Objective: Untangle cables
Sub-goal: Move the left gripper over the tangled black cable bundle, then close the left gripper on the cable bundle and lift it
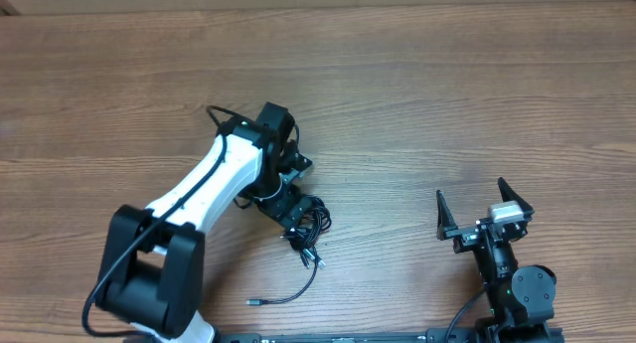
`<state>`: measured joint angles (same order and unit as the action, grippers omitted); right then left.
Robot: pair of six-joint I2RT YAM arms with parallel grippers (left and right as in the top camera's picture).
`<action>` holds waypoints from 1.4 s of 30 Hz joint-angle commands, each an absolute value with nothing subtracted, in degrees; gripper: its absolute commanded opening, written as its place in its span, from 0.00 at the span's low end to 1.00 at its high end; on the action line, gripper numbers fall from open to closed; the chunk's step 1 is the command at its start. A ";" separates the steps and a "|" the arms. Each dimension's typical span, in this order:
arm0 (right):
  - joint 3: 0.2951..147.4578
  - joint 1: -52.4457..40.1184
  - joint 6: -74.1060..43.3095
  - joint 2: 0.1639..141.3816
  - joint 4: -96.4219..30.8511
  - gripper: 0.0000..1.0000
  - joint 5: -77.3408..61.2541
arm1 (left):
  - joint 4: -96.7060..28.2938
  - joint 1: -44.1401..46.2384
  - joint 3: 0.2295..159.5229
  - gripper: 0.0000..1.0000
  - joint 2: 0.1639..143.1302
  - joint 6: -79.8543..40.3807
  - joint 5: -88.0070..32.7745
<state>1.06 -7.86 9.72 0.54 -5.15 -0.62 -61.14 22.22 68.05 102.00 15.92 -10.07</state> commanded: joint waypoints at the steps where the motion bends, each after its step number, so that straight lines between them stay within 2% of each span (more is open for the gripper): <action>1: 0.47 -7.64 9.96 0.16 -4.84 1.00 -0.14 | -58.78 22.57 69.36 0.98 104.47 23.86 -13.56; 10: 0.47 -7.64 9.93 0.16 -4.84 1.00 -0.14 | -52.93 22.65 69.36 1.00 105.34 31.24 -16.38; 29: 0.47 -7.64 9.96 0.16 -4.84 1.00 -0.14 | -47.92 25.96 69.08 1.00 105.65 36.25 -17.96; 38: 0.47 -7.64 9.96 0.16 -4.84 1.00 -0.14 | -47.03 25.96 66.06 0.96 105.65 36.97 -19.11; 42: 0.47 -7.64 9.96 0.16 -4.84 1.00 -0.14 | -46.41 25.96 63.33 0.89 105.65 37.34 -19.11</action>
